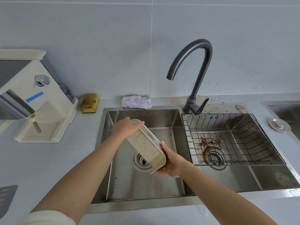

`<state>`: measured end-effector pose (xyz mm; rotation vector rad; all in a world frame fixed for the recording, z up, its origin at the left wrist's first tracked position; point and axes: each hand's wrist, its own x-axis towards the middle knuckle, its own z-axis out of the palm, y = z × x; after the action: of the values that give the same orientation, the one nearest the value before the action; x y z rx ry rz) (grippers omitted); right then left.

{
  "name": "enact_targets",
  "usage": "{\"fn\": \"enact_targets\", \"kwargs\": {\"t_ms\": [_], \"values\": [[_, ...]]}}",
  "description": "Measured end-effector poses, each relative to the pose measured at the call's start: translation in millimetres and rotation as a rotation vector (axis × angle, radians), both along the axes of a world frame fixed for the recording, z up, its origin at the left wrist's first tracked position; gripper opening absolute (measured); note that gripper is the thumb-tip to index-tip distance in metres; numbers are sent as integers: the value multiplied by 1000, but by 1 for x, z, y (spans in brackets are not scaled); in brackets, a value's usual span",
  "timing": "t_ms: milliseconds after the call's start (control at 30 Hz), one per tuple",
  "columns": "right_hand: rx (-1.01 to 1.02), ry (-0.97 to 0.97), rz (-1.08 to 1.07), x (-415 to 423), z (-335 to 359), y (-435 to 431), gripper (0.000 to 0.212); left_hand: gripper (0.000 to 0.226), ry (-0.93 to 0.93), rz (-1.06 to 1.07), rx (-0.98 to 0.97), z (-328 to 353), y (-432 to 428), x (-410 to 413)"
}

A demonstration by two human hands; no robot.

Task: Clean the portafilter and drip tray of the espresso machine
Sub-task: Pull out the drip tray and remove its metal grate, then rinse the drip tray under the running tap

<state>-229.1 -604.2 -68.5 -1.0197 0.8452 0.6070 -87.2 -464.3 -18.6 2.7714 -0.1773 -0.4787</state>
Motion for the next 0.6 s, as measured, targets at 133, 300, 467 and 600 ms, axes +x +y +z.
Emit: {"fn": "enact_targets", "kwargs": {"t_ms": [133, 300, 467, 600], "values": [[-271, -123, -4, 6, 2, -8, 49, 62, 120, 150, -418, -5, 7, -3], [-779, -406, 103, 4, 5, -18, 35, 43, 280, 334, -895, -15, 17, -10], [-953, -752, 137, 4, 15, -30, 63, 23, 485, 520, -1334, -8, 29, -18], [-1023, -840, 206, 8, 26, -36, 93, 24, 660, 565, -1436, -8, 35, -21]]}}
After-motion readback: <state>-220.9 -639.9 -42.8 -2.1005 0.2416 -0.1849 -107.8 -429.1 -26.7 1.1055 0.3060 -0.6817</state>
